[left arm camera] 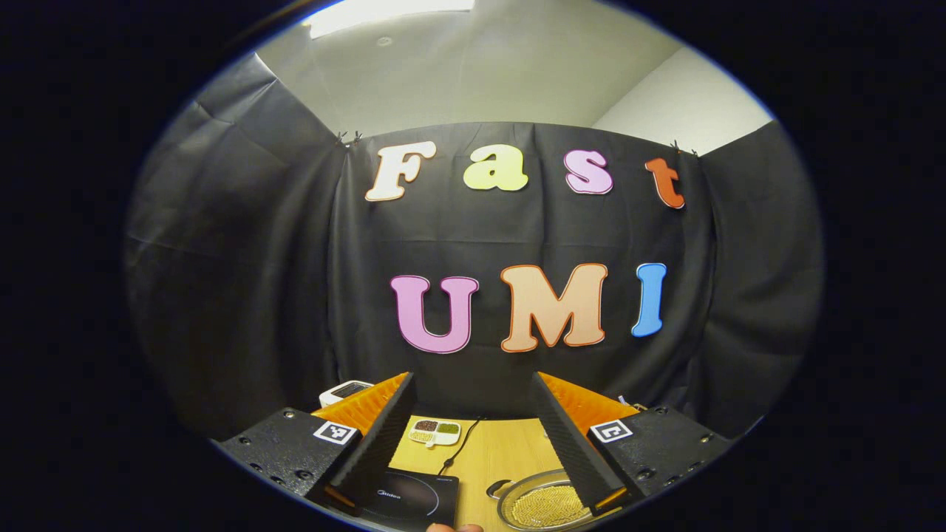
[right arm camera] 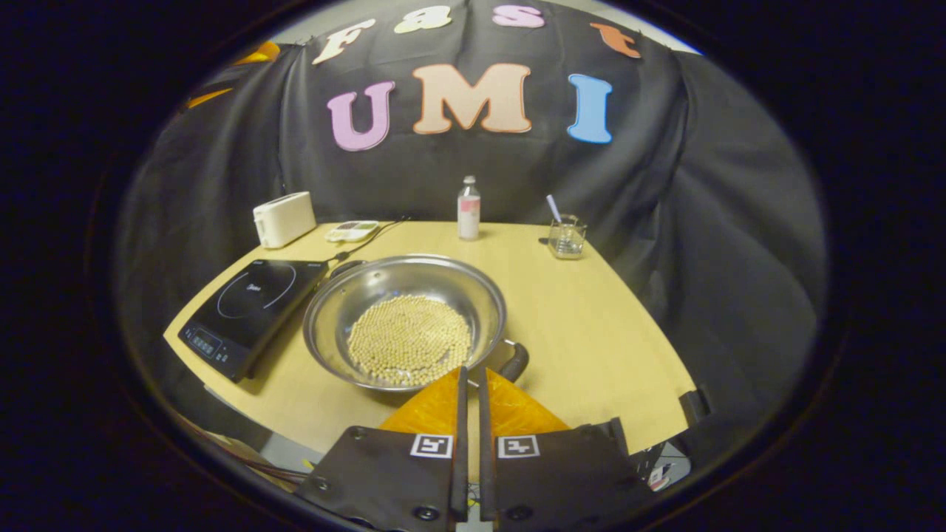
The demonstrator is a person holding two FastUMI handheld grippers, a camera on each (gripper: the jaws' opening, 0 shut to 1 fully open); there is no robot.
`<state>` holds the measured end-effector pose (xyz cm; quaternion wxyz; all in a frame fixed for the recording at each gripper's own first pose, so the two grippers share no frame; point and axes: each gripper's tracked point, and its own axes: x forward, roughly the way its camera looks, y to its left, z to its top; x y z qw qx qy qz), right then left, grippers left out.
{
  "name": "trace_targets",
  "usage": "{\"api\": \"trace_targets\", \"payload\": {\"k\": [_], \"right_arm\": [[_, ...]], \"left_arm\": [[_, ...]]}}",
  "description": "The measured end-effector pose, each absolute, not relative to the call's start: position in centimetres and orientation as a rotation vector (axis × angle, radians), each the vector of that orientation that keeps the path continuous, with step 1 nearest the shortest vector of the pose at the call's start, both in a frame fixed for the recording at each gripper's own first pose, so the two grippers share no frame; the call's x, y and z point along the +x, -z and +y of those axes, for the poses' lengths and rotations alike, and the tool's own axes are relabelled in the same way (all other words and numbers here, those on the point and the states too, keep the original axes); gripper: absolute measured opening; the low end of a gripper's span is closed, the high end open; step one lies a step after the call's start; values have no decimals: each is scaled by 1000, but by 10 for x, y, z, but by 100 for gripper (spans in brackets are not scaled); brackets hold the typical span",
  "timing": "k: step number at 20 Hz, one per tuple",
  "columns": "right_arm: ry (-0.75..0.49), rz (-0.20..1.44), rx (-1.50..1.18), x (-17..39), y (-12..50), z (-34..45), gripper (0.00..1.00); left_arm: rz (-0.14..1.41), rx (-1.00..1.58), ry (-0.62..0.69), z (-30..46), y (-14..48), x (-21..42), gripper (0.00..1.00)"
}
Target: First push the handle of the pot to place it horizontally, then grasp the pot with both hands and set it on the induction cooktop.
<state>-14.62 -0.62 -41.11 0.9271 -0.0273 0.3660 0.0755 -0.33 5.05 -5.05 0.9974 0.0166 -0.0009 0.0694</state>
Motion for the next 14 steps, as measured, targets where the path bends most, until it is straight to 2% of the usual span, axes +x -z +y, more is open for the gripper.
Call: {"api": "trace_targets", "payload": {"k": [7, 8, 14], "right_arm": [[-211, 840, -98, -145, 463, 0, 6], [-215, 849, -103, -143, 467, 0, 8], [-218, 865, -122, -134, 481, -7, 8]], "left_arm": [[-3, 58, -201, 69, 49, -10, 99], [-3, 62, -211, 72, 49, -10, 99], [-6, 71, -267, 85, 48, -14, 99]]}}
